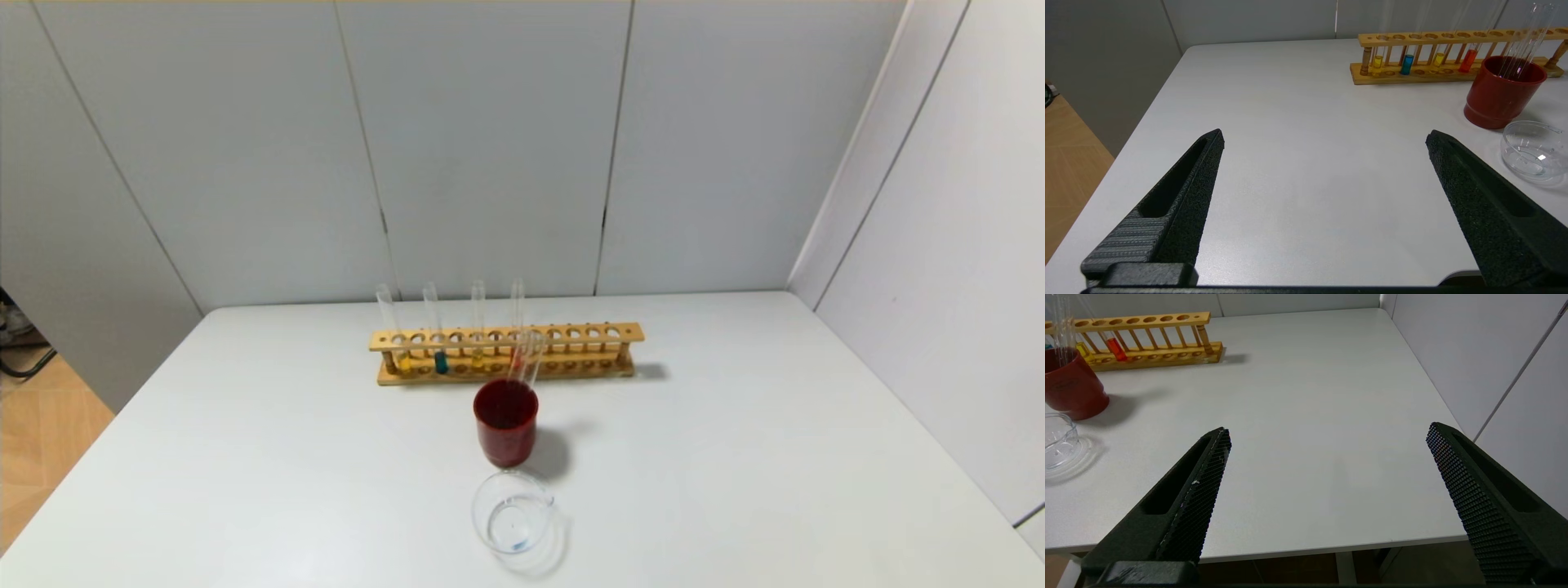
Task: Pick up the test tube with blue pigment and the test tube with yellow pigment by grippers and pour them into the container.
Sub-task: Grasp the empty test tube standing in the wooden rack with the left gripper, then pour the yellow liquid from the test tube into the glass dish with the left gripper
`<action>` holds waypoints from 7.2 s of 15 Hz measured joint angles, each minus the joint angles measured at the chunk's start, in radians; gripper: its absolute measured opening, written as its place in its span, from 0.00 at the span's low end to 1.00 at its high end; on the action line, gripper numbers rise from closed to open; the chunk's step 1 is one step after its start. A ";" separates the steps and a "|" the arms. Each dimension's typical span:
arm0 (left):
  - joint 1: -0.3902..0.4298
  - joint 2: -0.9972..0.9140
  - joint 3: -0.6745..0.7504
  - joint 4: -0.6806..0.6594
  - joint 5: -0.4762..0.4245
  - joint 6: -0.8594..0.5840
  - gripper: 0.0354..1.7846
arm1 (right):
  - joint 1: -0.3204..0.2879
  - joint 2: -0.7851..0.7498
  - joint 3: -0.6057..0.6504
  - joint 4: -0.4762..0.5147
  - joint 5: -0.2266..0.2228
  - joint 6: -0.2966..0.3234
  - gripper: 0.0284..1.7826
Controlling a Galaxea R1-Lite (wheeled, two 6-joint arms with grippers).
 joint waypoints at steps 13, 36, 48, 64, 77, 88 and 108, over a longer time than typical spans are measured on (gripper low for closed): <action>-0.003 0.000 -0.003 0.001 -0.004 0.045 0.98 | 0.000 0.000 0.000 0.000 0.000 0.000 0.98; -0.063 1.178 -0.676 -0.465 -0.355 0.035 0.98 | 0.000 0.000 0.000 0.000 0.000 0.000 0.98; -0.073 1.726 -0.587 -0.994 -0.366 0.030 0.98 | 0.000 0.000 0.000 0.000 0.000 0.000 0.98; -0.152 2.092 -0.725 -1.209 -0.226 0.030 0.98 | 0.000 0.000 0.000 0.000 0.000 0.000 0.98; -0.180 2.216 -0.852 -1.181 -0.200 0.027 0.89 | 0.000 0.000 0.000 0.000 0.000 0.000 0.98; -0.203 2.227 -0.874 -1.177 -0.182 0.029 0.16 | 0.000 0.000 0.000 0.000 0.000 0.000 0.98; -0.229 1.576 -1.070 -0.353 -0.043 0.110 0.16 | 0.000 0.000 0.000 0.000 0.000 0.000 0.98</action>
